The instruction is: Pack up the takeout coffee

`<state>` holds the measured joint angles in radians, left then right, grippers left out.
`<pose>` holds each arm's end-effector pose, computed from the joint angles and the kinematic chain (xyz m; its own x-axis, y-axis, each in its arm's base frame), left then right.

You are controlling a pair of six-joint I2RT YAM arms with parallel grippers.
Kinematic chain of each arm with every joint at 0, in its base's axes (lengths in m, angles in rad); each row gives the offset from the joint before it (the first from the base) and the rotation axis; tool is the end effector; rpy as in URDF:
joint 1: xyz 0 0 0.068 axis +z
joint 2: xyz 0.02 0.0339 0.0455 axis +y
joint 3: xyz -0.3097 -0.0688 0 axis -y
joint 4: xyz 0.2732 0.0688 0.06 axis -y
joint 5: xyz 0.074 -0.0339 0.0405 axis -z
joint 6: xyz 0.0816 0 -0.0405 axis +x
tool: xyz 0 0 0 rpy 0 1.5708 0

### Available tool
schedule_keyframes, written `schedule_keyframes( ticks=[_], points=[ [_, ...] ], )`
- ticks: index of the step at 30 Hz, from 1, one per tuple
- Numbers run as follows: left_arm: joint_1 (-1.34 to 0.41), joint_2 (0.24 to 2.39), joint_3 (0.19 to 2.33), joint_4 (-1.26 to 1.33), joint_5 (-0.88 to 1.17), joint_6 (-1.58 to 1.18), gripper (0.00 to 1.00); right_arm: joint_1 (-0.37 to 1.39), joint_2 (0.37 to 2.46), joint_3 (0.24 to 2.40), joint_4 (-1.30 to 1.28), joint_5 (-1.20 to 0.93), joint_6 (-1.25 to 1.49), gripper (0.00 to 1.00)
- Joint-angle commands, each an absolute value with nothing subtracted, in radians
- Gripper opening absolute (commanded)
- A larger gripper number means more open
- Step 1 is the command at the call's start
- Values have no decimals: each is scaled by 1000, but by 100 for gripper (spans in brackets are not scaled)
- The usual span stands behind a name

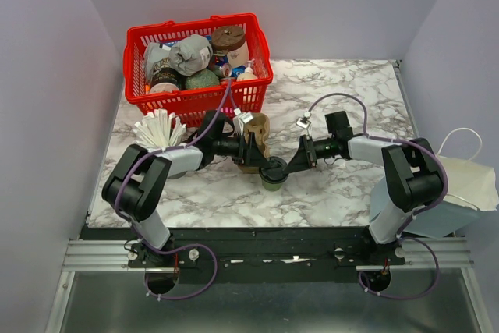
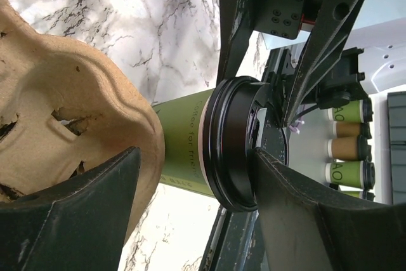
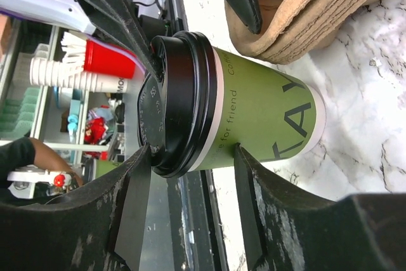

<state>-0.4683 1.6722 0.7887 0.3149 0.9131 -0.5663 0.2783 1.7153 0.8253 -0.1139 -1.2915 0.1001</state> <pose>0.3059 -0.2271 0.1818 -0.8728 0.0739 -0.4825 0.4772 0.3367 -0.8117 0.3006 0.1675 0.1640 -0.8642 -0.2183 -0.4533 -0.4882 0.1458 0.8605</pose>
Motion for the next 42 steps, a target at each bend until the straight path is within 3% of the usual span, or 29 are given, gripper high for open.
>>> schedule_keyframes(
  ticks=[1,13,20,26,37,42],
  points=[
    [-445,1727,752,319,848,-548,78,290,1773,744,67,-1255,150,57],
    [-434,1767,775,328,871,-531,77,291,1835,706,322,-1229,270,54],
    [-434,1746,802,314,885,-532,78,291,1730,764,304,-1269,373,69],
    [-434,1723,821,310,885,-538,78,288,1655,880,-21,-1238,201,81],
    [-433,1726,847,265,890,-514,78,272,1661,899,-281,-1163,19,79],
    [-433,1723,845,255,885,-502,78,265,1687,907,-310,-1180,12,70]
  ],
)
